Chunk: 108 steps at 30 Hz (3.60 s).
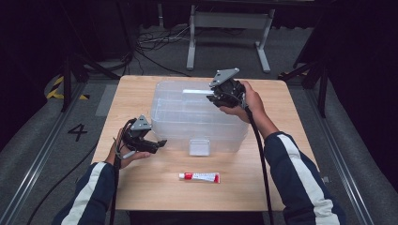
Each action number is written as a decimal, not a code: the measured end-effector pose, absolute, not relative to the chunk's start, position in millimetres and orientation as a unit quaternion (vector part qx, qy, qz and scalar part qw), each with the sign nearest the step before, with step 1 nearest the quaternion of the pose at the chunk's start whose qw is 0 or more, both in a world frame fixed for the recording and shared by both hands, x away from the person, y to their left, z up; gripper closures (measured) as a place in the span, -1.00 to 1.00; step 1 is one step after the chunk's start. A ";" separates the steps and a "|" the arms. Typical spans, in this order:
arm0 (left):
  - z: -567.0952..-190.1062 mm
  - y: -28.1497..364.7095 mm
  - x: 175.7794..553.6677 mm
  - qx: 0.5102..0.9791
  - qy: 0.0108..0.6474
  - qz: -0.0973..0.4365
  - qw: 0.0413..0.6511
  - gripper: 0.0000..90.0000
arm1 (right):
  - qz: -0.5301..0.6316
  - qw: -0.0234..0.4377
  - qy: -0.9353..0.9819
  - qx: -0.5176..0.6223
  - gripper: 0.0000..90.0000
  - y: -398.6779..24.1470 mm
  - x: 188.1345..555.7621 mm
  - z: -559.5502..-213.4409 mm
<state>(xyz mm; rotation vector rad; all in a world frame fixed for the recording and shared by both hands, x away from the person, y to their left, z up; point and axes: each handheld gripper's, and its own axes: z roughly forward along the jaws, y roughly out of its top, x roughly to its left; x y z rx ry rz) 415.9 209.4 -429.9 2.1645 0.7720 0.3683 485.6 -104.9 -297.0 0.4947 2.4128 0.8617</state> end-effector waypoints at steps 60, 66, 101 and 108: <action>-427.8 232.1 424.4 0.859 0.305 0.132 0.389 -0.44 | 0.333 0.237 0.897 0.172 0.60 -108.9 488.6 -280.9; -426.1 226.2 432.4 0.851 0.307 0.136 0.403 -0.43 | 0.335 0.233 0.897 0.171 0.60 -110.0 491.4 -280.1; -422.5 221.0 425.4 0.867 0.261 0.114 0.408 -0.02 | 0.325 0.243 0.894 0.189 0.55 -123.4 513.5 -269.0; -423.0 211.0 425.3 0.876 0.245 0.119 0.399 -0.01 | 0.324 0.239 0.895 0.190 0.58 -124.9 522.8 -267.0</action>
